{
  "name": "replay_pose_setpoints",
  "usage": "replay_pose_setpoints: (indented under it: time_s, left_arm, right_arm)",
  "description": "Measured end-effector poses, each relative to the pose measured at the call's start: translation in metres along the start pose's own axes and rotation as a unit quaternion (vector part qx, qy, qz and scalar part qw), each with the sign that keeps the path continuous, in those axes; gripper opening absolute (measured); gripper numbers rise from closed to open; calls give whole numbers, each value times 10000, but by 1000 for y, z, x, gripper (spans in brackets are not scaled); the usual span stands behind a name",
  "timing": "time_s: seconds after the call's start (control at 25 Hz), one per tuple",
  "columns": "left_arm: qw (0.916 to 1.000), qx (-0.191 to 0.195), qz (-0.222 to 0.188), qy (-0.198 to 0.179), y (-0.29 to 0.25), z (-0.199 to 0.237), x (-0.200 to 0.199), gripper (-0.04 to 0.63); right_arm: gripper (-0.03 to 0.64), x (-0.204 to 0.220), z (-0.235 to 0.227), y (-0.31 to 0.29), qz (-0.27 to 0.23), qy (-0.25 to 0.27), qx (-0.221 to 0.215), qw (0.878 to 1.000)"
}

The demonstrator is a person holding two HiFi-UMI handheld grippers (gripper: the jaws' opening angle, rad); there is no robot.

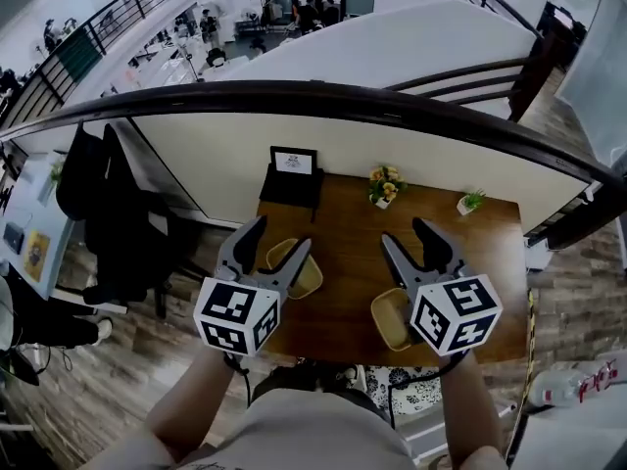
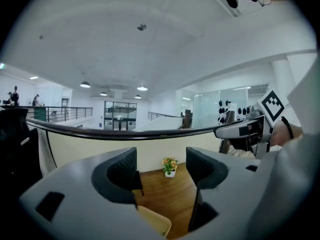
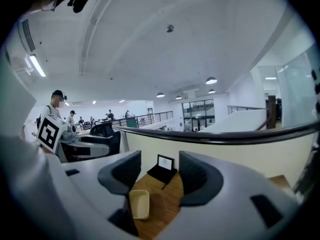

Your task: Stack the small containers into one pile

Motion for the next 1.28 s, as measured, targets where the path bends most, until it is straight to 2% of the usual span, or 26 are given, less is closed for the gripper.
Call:
replay_pose_setpoints:
  time_s: [0.28, 0.44, 0.6, 0.92, 1.08, 1.2, 1.28]
  left_arm:
    - [9942, -632, 624, 607, 6, 65, 62, 307]
    - [9868, -833, 1041, 923, 3, 90, 108, 307]
    - [9759, -949, 1506, 1264, -3, 104, 160, 307]
    - [9472, -942, 2273, 2057, -16, 113, 248, 307]
    - [9270, -887, 2603, 2549, -27, 108, 285, 301]
    - [9138, -793, 2973, 2652, -36, 102, 315, 291]
    - [9009, -882, 3075, 2934, -38, 104, 332, 291]
  right_arm:
    - [242, 64, 40, -84, 884, -45, -542, 9946]
    - [240, 113, 55, -122, 1450, -71, -752, 9865]
    - [238, 164, 65, -148, 1998, -72, -863, 9760]
    - [235, 248, 72, -185, 2768, -206, -877, 9567]
    - [233, 282, 73, -196, 3089, -230, -876, 9468]
    - [230, 304, 71, -204, 3297, -239, -873, 9397]
    - [226, 317, 71, -206, 3440, -227, -884, 9345]
Point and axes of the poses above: the fingertips, and each gripper's own axes: y backward along the fingers, z to its left, x out of its underside, the point moved 1 cm from there along y, backward along the fingers, and after that the axes turned 3 degrees about -z, right-handed, at the moved point
